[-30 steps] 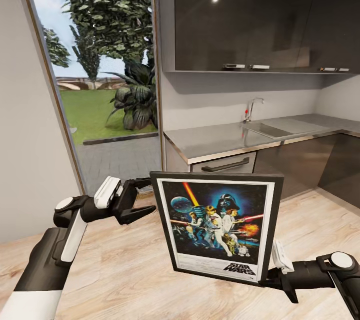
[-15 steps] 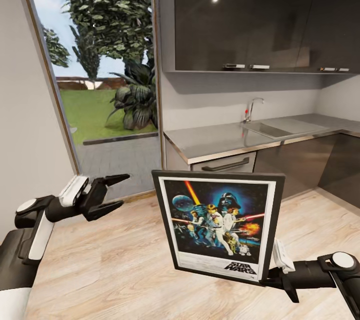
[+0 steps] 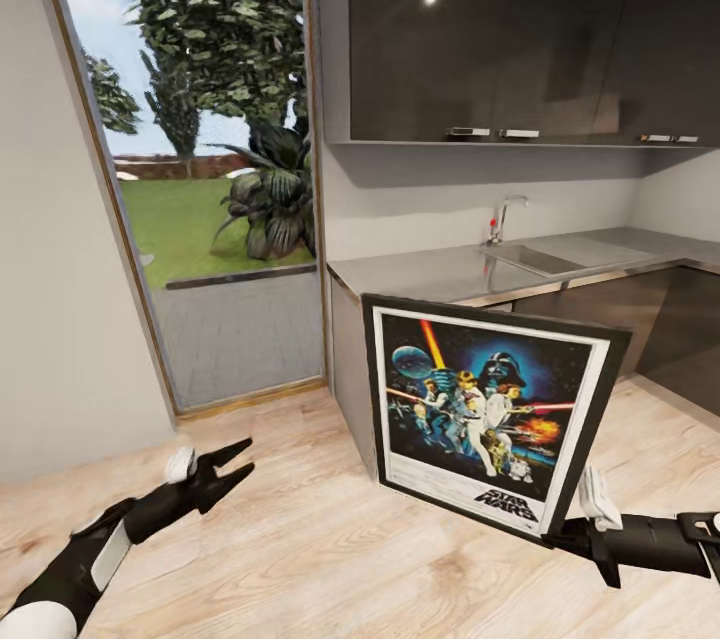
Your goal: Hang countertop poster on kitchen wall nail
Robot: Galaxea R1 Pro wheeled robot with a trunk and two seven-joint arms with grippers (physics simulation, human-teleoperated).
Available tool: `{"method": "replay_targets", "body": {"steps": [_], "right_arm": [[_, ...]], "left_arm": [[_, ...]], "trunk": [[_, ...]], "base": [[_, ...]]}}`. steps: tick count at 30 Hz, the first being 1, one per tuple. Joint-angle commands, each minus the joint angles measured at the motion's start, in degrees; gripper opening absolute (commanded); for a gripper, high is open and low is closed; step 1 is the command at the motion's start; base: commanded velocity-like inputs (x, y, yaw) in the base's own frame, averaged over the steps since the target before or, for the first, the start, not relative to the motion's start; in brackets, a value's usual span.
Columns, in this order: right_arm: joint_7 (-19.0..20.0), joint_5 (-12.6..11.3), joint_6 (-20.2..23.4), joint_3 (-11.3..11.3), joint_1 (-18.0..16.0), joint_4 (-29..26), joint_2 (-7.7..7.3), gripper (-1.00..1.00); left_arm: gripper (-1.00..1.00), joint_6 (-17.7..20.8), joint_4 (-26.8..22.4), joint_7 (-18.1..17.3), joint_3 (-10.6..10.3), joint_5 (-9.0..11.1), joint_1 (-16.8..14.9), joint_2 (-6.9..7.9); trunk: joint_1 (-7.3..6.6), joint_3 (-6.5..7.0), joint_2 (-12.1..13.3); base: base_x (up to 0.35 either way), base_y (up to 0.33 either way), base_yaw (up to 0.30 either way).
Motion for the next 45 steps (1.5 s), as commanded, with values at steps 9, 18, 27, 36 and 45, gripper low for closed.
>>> {"method": "replay_targets", "body": {"steps": [9, 18, 27, 36, 45], "right_arm": [[0.1, 0.3, 0.2, -2.3, 0.1, 0.7, 0.84, -1.00], [0.2, 0.2, 5.5, -6.2, 0.4, 0.1, 2.54, -1.00], [0.4, 0.2, 6.6, -5.9, 0.4, -0.1, 2.55, -1.00], [0.5, 0.2, 6.8, -5.6, 0.4, -0.1, 2.59, -1.00], [0.5, 0.4, 6.8, -2.4, 0.4, -0.1, 2.56, -1.00]], "left_arm": [[1.00, -18.5, 29.6, 7.1, 0.3, 3.3, 0.4, -0.96], [1.00, -20.7, 32.4, 10.2, 0.5, 14.4, 6.4, -0.57], [1.00, -20.6, 32.4, 10.4, 0.5, 14.4, 6.7, -0.30], [1.00, -20.5, 32.4, 10.4, 0.4, 14.3, 7.5, 0.04], [1.00, -20.5, 32.4, 10.4, 0.4, 14.3, 7.5, -0.03]], "trunk": [[-0.01, -0.05, 0.0], [-0.01, -0.05, 0.0], [-0.01, -0.05, 0.0], [-0.01, -0.05, 0.0], [-0.01, -0.22, 0.0]], "base": [[0.000, 0.000, 0.000], [0.000, 0.000, 0.000], [0.000, 0.000, 0.000], [0.000, 0.000, 0.004], [0.000, 0.000, 0.157]]}}
